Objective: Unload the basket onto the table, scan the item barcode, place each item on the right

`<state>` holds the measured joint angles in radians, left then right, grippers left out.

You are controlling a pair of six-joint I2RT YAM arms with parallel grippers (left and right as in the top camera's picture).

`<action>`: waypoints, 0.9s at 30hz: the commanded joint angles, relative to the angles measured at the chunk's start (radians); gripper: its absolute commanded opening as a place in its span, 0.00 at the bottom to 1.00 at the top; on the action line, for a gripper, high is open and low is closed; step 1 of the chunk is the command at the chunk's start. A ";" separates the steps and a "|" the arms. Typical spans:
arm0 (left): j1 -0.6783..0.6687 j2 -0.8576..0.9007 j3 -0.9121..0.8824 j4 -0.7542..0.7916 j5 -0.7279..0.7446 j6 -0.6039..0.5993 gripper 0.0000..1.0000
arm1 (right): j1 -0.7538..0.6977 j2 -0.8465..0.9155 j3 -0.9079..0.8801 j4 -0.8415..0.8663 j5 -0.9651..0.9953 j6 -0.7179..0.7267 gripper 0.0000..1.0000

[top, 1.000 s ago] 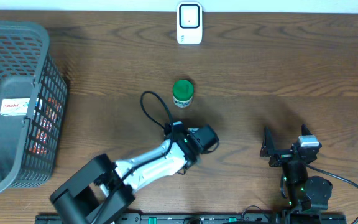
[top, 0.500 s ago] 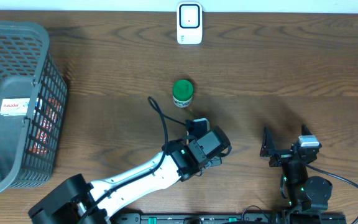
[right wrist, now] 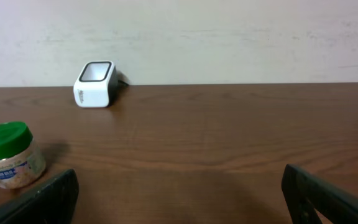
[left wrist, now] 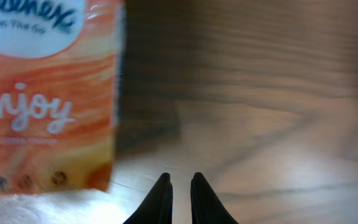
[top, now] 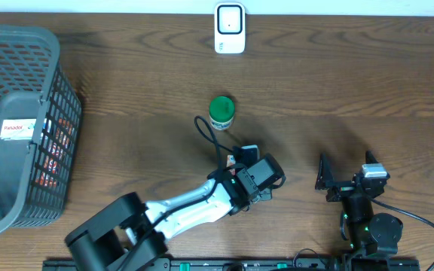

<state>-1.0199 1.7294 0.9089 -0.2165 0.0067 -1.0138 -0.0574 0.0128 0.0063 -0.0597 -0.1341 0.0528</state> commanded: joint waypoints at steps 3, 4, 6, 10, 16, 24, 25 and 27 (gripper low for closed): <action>0.024 0.005 -0.007 -0.085 -0.193 0.049 0.12 | 0.007 -0.003 -0.001 -0.005 0.002 0.013 0.99; 0.030 0.002 -0.007 -0.107 -0.229 0.056 0.12 | 0.007 -0.003 -0.001 -0.004 0.002 0.013 0.99; 0.045 -0.004 -0.006 -0.160 -0.288 0.062 0.12 | 0.007 -0.003 -0.001 -0.004 0.002 0.013 0.99; 0.071 -0.028 -0.006 -0.235 -0.342 0.075 0.12 | 0.007 -0.003 -0.001 -0.004 0.002 0.013 0.99; 0.077 -0.114 -0.006 -0.285 -0.340 0.078 0.12 | 0.007 -0.003 -0.001 -0.004 0.002 0.014 0.99; 0.060 -0.408 0.040 -0.411 -0.333 0.171 0.60 | 0.007 -0.003 -0.001 -0.005 0.002 0.013 0.99; 0.064 -0.459 0.050 -0.412 -0.334 0.233 0.69 | 0.007 -0.003 -0.001 -0.005 0.002 0.013 0.99; 0.094 -0.565 0.081 -0.417 -0.334 0.341 0.75 | 0.007 -0.003 -0.001 -0.004 0.002 0.013 0.99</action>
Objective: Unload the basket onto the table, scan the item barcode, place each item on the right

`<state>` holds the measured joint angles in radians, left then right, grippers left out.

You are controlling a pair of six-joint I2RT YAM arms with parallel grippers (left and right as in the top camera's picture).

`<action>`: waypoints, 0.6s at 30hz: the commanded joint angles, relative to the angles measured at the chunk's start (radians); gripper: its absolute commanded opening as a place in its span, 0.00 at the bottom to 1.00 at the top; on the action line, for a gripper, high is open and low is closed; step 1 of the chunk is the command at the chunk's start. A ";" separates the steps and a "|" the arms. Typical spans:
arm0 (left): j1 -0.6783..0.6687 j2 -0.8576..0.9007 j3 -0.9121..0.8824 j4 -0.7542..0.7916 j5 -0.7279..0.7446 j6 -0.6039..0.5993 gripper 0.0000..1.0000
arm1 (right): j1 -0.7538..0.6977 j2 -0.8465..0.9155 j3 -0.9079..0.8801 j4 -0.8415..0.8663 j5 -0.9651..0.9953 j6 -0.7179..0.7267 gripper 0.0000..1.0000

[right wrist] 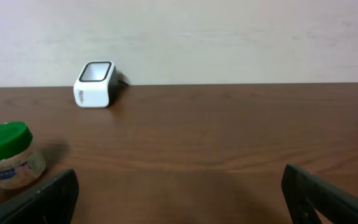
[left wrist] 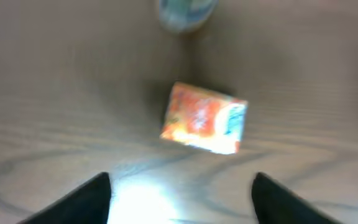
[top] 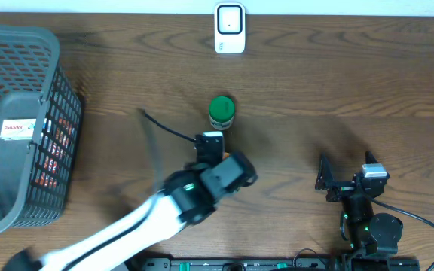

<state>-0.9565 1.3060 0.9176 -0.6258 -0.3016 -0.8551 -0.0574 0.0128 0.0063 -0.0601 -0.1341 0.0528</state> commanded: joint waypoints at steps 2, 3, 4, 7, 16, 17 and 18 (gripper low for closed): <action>0.100 -0.237 0.135 -0.046 -0.025 0.246 0.79 | 0.007 -0.003 -0.001 -0.004 0.002 0.013 0.99; 0.151 -0.276 0.180 -0.077 -0.025 0.275 0.80 | 0.007 -0.003 -0.001 -0.004 0.002 0.013 0.99; 0.211 -0.309 0.231 -0.112 -0.025 0.304 0.81 | 0.007 -0.003 -0.001 -0.004 0.002 0.013 0.99; 0.408 -0.363 0.396 -0.190 -0.024 0.393 0.82 | 0.007 -0.003 -0.001 -0.004 0.002 0.013 0.99; 0.987 -0.267 0.841 -0.359 -0.022 0.375 0.84 | 0.007 -0.003 -0.001 -0.004 0.002 0.013 0.99; 1.048 -0.238 0.869 -0.379 -0.021 0.344 0.84 | 0.007 -0.003 -0.001 -0.004 0.002 0.013 0.99; 1.102 -0.208 0.891 -0.394 -0.021 0.319 0.85 | 0.007 -0.003 -0.001 -0.004 0.002 0.013 0.99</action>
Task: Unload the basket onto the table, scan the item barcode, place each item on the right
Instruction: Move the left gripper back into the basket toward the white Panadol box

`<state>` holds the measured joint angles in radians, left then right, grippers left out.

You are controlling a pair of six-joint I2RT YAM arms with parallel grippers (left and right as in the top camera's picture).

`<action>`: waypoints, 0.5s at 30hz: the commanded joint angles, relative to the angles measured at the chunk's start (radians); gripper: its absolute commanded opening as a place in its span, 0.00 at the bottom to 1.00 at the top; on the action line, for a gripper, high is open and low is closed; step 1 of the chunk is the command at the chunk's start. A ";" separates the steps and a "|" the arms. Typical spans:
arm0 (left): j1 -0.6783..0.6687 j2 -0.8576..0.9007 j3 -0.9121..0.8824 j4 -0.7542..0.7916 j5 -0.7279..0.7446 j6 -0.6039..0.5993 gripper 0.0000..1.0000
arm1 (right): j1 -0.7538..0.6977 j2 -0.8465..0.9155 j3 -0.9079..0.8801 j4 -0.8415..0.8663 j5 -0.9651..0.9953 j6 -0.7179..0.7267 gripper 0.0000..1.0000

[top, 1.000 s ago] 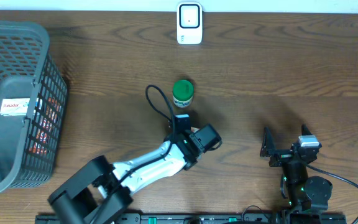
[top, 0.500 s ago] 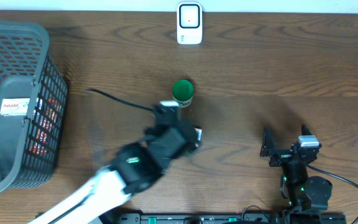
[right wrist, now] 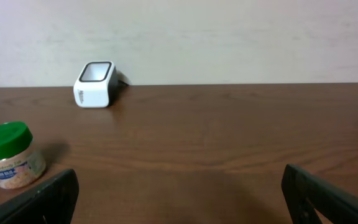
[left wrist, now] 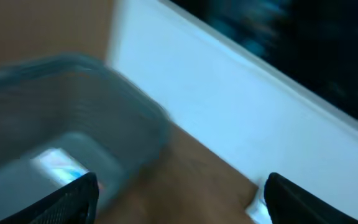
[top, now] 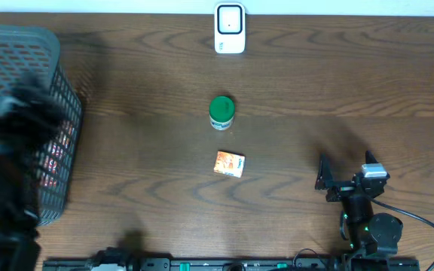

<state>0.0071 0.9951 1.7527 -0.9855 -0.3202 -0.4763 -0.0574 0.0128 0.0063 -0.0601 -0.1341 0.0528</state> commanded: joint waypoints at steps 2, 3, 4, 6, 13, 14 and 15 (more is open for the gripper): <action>0.230 0.171 0.087 -0.051 0.021 -0.072 0.87 | 0.007 -0.003 -0.001 -0.004 0.002 0.013 0.99; 0.262 0.199 0.094 -0.053 0.040 -0.072 0.87 | 0.007 -0.003 -0.001 -0.004 0.002 0.013 0.99; 0.295 0.234 0.097 -0.053 0.061 -0.072 0.87 | 0.007 -0.003 -0.001 -0.004 0.002 0.013 0.99; 0.349 0.306 0.097 -0.054 0.097 -0.080 0.88 | 0.007 -0.003 -0.001 -0.004 0.002 0.013 0.99; 0.467 0.564 0.097 -0.095 0.107 -0.223 0.88 | 0.007 -0.003 -0.001 -0.004 0.002 0.013 0.99; 0.479 0.599 0.097 -0.101 0.106 -0.238 0.88 | 0.007 -0.003 -0.001 -0.004 0.002 0.014 0.99; 0.488 0.627 0.097 -0.105 0.106 -0.245 0.88 | 0.007 -0.003 -0.001 -0.004 0.002 0.014 0.99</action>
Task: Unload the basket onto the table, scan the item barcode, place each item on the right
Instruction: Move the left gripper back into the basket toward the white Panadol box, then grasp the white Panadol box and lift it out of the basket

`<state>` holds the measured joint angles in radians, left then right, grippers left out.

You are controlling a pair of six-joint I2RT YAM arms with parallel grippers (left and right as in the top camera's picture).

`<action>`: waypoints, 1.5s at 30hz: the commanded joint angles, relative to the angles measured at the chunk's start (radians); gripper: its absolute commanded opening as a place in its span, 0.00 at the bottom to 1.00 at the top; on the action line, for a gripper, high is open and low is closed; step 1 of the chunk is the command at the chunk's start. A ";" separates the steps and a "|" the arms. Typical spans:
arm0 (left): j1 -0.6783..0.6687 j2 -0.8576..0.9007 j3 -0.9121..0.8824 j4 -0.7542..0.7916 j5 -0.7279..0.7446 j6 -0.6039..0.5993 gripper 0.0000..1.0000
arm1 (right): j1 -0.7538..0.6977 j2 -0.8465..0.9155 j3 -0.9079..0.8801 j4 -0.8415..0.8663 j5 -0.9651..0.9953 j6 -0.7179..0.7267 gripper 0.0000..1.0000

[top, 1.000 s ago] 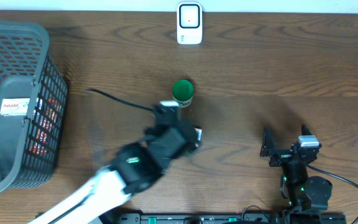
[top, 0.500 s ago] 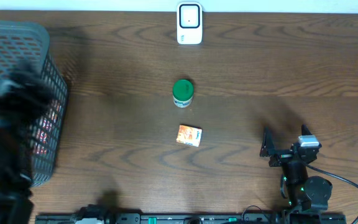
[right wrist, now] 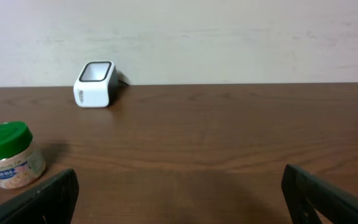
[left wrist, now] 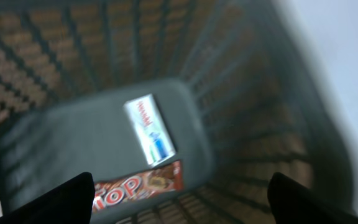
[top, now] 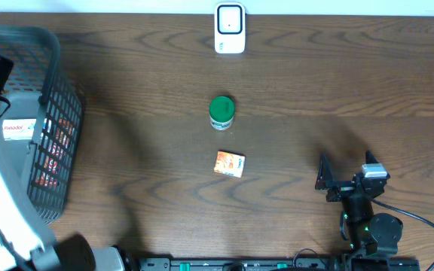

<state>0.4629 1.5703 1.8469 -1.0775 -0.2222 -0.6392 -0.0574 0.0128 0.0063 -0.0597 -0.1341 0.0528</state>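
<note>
The white barcode scanner (top: 230,28) stands at the table's far edge, also seen in the right wrist view (right wrist: 95,83). An orange tissue pack (top: 230,163) lies mid-table, below a green-lidded jar (top: 221,113). My left gripper hangs over the grey basket (top: 51,90) at the far left; it is open (left wrist: 179,208) and holds nothing. Beneath it on the basket floor lie a white packet (left wrist: 150,129) and a red "Top" bar (left wrist: 138,185). My right gripper (right wrist: 182,202) is open and empty, low over the table's near right (top: 345,181).
The basket's mesh walls (left wrist: 247,74) rise all round the left gripper's view. The green-lidded jar (right wrist: 8,155) stands left of the right gripper. A pale wall (right wrist: 229,37) runs behind the scanner.
The left arm has settled over the basket: its wrist view showed the basket's outside and the wall, and now looks down at the items inside. The right arm has not moved.
The left gripper was shut and empty, low beside the tissue pack mid-table. Then it was open above the pack, which lay flat below the jar. Then the arm was at the far left by the basket, and now it is open over the basket's inside.
</note>
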 commanded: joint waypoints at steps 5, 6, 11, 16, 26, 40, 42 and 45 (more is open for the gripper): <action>0.069 0.200 0.002 -0.005 0.009 -0.112 0.89 | 0.007 -0.003 -0.001 -0.005 0.002 0.013 0.99; 0.071 0.225 0.002 0.003 0.009 -0.111 0.89 | 0.007 -0.003 -0.001 -0.004 0.002 0.013 0.99; 0.072 0.325 0.002 0.047 0.009 -0.133 0.89 | 0.007 -0.003 -0.001 -0.005 0.002 0.013 0.99; 0.073 0.395 0.002 0.065 0.009 -0.221 0.89 | 0.007 -0.003 -0.001 -0.004 0.002 0.014 0.99; 0.079 0.536 0.001 0.077 0.008 -0.238 0.89 | 0.007 -0.003 -0.001 -0.004 0.002 0.014 0.99; 0.080 0.641 -0.003 0.164 0.009 -0.257 0.90 | 0.007 -0.003 -0.001 -0.004 0.002 0.013 0.99; 0.080 0.650 -0.005 0.166 0.008 -0.259 0.90 | 0.007 -0.003 -0.001 -0.004 0.002 0.014 0.99; 0.082 0.663 -0.011 0.171 0.006 -0.265 0.90 | 0.007 -0.003 -0.001 -0.004 0.002 0.014 0.99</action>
<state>0.5362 2.2013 1.8462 -0.9066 -0.2085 -0.8909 -0.0574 0.0128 0.0063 -0.0601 -0.1341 0.0528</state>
